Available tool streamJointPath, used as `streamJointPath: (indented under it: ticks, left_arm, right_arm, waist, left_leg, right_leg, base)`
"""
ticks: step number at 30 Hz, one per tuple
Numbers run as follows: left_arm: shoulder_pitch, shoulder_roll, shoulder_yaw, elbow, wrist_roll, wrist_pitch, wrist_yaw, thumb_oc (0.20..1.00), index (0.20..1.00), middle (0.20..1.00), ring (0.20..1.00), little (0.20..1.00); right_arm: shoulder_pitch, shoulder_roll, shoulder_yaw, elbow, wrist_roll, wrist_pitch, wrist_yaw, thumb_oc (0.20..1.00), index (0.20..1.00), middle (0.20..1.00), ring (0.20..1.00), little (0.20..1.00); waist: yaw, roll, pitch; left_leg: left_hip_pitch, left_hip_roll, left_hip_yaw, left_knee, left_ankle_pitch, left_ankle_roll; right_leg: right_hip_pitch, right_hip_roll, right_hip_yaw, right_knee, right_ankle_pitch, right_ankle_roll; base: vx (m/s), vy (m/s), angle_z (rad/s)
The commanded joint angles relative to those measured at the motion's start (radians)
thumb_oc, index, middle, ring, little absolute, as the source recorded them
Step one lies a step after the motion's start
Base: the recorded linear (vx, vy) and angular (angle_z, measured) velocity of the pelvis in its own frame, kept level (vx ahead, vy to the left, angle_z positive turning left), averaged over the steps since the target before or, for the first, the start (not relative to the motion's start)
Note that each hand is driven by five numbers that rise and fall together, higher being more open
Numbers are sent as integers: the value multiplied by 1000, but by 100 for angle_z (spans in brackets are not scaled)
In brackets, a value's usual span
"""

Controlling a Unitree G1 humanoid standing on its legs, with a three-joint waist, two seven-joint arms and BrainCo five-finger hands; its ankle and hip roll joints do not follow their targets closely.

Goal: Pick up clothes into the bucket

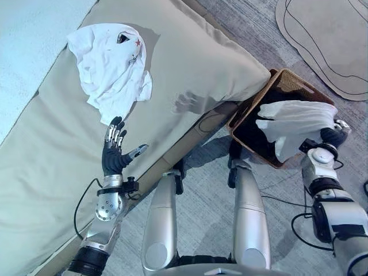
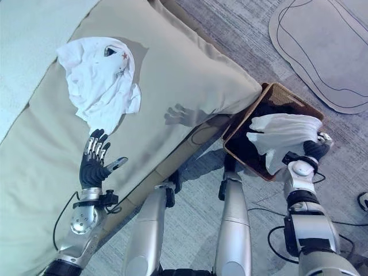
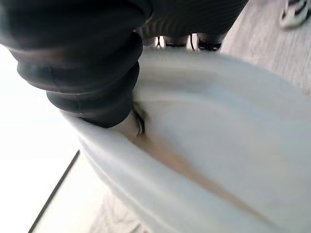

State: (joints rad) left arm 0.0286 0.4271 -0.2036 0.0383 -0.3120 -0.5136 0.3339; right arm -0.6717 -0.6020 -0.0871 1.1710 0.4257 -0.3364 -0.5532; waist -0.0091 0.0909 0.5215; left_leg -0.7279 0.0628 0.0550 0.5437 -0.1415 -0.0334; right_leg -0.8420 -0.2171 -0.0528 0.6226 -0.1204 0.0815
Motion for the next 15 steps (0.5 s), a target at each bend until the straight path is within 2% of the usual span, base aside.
streamJointPath:
  ticks: [1,7,8,15]
  left_arm:
    - [48,6,14,-61,-15,-43,1,1000,1000,1000,1000,1000]
    - [43,3,23,-59,-22,-36,-9,1000,1000,1000,1000,1000]
    - [44,4,26,-59,-28,-35,-20,1000,1000,1000,1000,1000]
    - [41,-6,40,-46,-39,-31,-41,1000,1000,1000,1000,1000]
  right_arm:
    - [-19,-93,21,46,21,3,-12,1000,1000,1000,1000,1000]
    - [-3,-105,53,45,1,28,41,1000,1000,1000,1000,1000]
    - [0,-112,81,50,-22,47,81,1000,1000,1000,1000,1000]
    - [16,-96,73,38,-30,39,83,1000,1000,1000,1000,1000]
  waist:
    - [-3,11,-51]
    - [-3,-1,-58]
    - [-5,-5,-58]
    - [-13,-15,-61]
  left_leg:
    - [-14,2,-30,81,-46,-2]
    - [5,-3,-29,35,-27,-3]
    - [11,-4,-29,23,-21,-4]
    - [60,-9,-28,-62,14,-9]
  right_leg:
    - [107,-39,3,-46,28,41]
    - [123,-35,-1,-85,44,42]
    - [129,-34,-3,-99,50,43]
    - [178,-38,-15,-177,86,53]
  base:
    - [16,-8,5]
    - [8,2,-11]
    - [1,-9,4]
    - [1,0,1]
